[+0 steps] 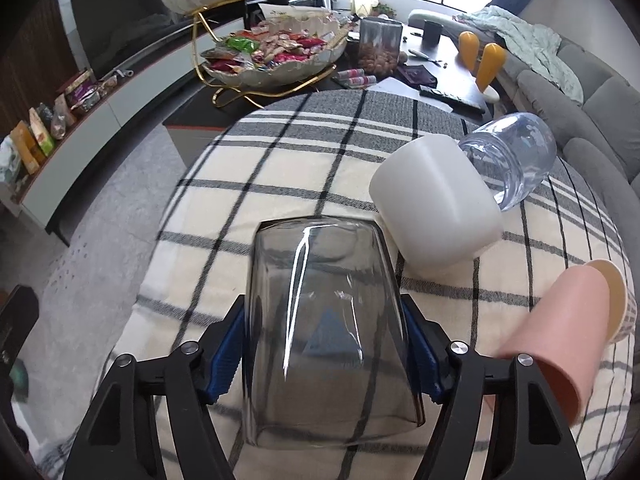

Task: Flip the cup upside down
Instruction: 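Lift the glass cup with the right gripper, set it down, open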

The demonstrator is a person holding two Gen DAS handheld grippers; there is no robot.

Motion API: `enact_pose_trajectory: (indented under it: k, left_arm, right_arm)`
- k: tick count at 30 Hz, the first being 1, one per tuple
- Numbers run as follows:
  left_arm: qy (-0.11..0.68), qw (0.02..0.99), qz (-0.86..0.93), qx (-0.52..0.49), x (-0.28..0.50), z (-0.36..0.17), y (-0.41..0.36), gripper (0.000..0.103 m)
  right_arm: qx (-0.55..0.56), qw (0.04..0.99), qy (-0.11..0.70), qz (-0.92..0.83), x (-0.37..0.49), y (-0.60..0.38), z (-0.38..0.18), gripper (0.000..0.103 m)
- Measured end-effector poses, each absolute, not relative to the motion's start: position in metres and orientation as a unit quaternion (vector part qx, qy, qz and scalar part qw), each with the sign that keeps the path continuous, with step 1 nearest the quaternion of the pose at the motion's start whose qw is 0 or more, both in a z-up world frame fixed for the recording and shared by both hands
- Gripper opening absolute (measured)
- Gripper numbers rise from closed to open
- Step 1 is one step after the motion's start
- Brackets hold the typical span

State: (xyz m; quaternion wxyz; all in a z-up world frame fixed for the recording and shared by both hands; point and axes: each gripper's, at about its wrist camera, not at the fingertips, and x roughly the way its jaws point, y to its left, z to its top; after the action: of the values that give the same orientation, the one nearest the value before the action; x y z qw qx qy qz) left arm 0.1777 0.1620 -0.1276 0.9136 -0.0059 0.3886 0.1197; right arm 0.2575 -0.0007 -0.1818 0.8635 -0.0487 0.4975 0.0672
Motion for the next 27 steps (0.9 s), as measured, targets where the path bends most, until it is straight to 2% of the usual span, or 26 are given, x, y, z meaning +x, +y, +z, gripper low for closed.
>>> enact_pose_trajectory:
  k: [13, 27]
  left_arm:
    - [0.391, 0.918, 0.074, -0.001, 0.105, -0.102, 0.128, 0.103]
    - [0.409, 0.911, 0.056, 0.017, 0.035, -0.109, 0.111, 0.103]
  right_arm:
    - [-0.023, 0.861, 0.505, 0.053, 0.164, -0.043, -0.150, 0.070]
    - [-0.033, 0.847, 0.530, 0.027, 0.076, -0.053, -0.176, 0.070]
